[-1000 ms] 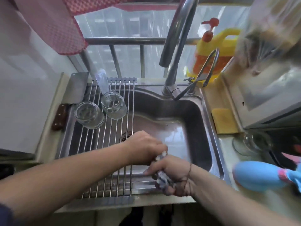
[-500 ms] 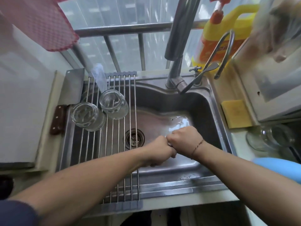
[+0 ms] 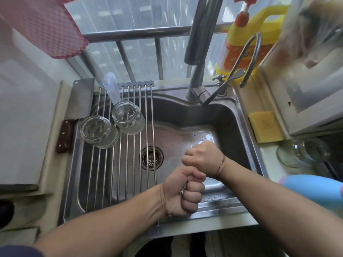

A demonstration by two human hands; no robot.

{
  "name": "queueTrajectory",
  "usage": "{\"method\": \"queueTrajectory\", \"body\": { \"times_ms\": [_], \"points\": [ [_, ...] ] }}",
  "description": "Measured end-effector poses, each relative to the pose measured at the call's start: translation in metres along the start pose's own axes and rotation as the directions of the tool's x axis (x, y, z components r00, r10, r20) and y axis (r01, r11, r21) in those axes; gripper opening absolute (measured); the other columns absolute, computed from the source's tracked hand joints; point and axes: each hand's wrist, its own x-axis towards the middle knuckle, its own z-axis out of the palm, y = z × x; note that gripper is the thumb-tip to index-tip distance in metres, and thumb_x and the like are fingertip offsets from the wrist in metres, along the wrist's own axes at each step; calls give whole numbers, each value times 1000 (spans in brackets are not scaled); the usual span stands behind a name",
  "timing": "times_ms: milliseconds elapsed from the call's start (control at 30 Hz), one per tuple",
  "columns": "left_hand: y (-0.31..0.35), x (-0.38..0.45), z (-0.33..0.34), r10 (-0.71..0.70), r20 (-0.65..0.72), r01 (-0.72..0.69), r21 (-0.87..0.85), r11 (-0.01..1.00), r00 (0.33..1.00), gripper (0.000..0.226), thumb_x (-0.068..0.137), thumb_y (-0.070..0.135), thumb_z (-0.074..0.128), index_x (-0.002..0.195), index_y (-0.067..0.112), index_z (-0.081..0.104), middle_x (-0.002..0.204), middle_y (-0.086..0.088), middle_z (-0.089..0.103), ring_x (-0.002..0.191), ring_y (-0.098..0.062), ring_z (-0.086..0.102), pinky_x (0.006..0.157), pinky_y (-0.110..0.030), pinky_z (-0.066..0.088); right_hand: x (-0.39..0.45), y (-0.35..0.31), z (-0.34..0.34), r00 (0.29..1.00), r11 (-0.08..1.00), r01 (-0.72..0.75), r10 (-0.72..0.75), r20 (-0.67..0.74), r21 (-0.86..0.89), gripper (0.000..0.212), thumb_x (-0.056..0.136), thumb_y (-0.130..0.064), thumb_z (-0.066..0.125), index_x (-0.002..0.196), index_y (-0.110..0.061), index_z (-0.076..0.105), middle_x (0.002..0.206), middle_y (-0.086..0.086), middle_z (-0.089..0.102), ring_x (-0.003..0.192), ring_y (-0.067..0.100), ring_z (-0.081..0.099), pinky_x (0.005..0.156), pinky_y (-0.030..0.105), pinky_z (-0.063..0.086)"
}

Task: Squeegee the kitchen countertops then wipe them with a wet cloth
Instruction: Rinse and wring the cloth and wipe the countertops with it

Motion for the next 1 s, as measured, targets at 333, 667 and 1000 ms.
{"method": "queueTrajectory", "body": {
  "times_ms": [333, 667, 1000],
  "points": [
    [13, -32, 30, 144, -383, 68, 490, 869, 912, 46, 87, 67, 46, 72, 23, 45, 56, 8, 27, 42, -5, 17, 35, -14, 10, -14, -20, -29, 924, 948, -316, 304, 233, 16, 17, 63, -23, 69, 78, -23, 60, 63, -6, 59, 54, 20, 59, 43, 25, 40],
    [-10, 7, 46, 525, -32, 39, 999, -3, 850, 6, 77, 43, 71, 74, 38, 72, 76, 9, 69, 67, -8, 61, 66, -27, 50, -140, -140, -91, 374, 289, -731, 927, 9, 618, 12, 88, -32, 63, 93, -29, 74, 96, -19, 71, 87, -1, 66, 75, 9, 47],
    [-198, 118, 145, 236, 391, -299, 890, -345, 890, 10, 90, 34, 56, 80, 33, 56, 67, 16, 55, 64, 2, 49, 62, -16, 37, -307, -286, -172, -509, -256, -143, 847, 151, 956, 46, 89, -18, 65, 46, -4, 70, 47, 8, 63, 43, 8, 57, 46, 13, 46]
  ]
}}
